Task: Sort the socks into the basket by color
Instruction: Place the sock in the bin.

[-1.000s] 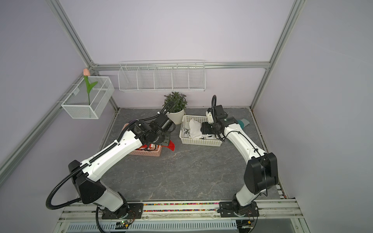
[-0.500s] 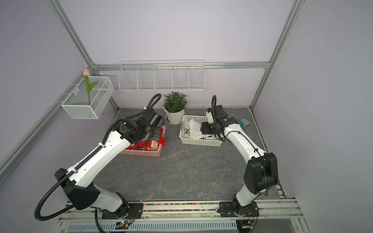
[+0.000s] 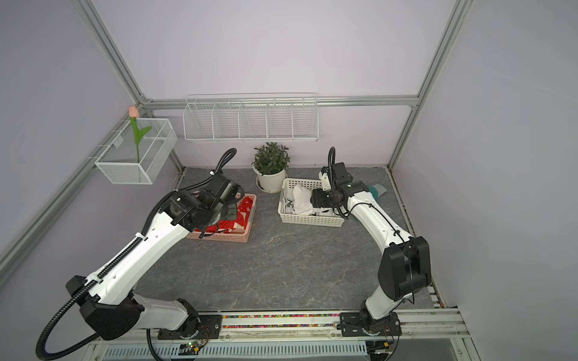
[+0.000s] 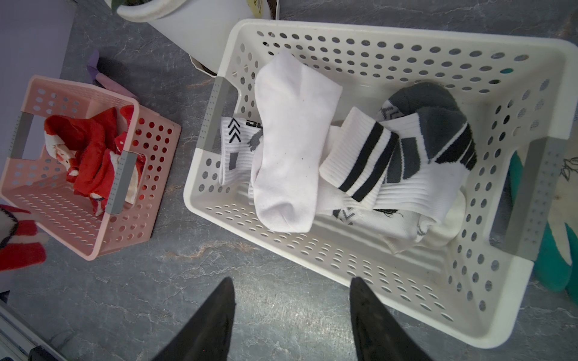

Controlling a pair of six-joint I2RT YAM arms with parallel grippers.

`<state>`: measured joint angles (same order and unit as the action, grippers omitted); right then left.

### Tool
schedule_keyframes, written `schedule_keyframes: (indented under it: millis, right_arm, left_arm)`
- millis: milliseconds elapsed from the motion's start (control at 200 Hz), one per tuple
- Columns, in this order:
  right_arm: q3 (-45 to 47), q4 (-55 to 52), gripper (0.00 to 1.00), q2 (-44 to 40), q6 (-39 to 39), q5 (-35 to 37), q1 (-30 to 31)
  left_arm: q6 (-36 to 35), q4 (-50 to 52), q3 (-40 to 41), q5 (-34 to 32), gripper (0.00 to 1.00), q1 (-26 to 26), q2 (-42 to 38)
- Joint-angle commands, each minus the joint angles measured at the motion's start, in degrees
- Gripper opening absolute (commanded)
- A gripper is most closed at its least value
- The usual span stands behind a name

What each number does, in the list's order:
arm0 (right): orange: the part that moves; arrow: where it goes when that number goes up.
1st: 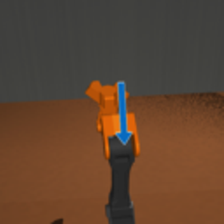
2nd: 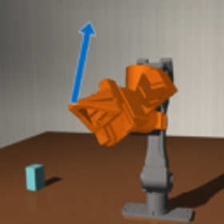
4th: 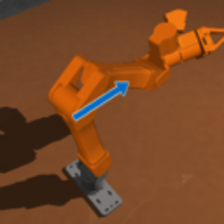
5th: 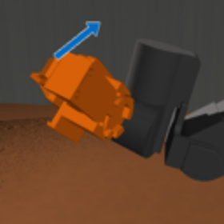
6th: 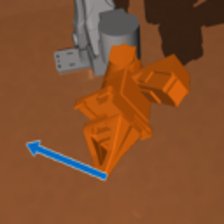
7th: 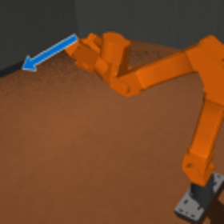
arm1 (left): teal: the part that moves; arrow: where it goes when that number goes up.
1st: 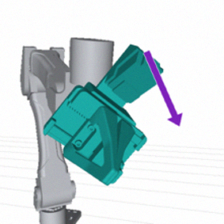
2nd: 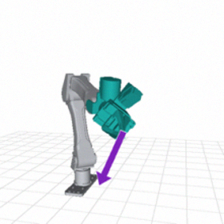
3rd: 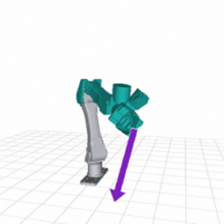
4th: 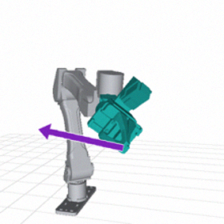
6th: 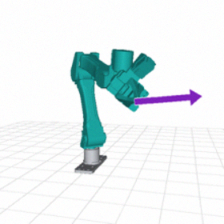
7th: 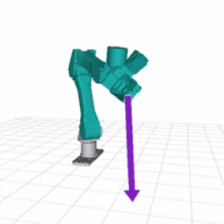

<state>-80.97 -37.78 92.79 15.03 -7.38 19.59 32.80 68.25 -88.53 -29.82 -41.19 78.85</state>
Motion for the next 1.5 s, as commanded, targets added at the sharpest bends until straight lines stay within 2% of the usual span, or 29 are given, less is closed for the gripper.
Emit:
schedule_keyframes:
  millis: [0,210,650,900,1175,1494]
  right_arm:
    - [0.4,0.3,0.61,-0.7,0.6,-0.9,-0.1]
    - [0.5,0.3,0.61,-0.7,0.7,-0.7,-0.2]
    - [0.3,0.3,0.61,-0.1,0.6,-0.6,-0.1]
    - [-0.2,0.2,0.61,1.0,0.7,-0.5,0.0]
    - [-1.0,-0.2,0.61,2.3,0.5,-0.2,0.0]
    - [-1.4,0.3,0.61,3.7,0.8,0.0,0.1]
  left_arm:
    - [2.4,-2.0,2.2,-1.9,0.0,1.7,-1.7]
    - [3.8,-6.2,5.9,-0.6,0.0,4.8,-2.4]
    - [4.4,-14.6,12.8,7.1,0.0,11.6,0.3]
    - [4.1,-16.4,13.8,8.8,0.0,13.9,3.7]
    - [2.7,-19.9,15.7,11.3,0.0,19.8,7.4]
    - [0.4,-21.5,13.0,11.8,0.0,24.1,13.9]
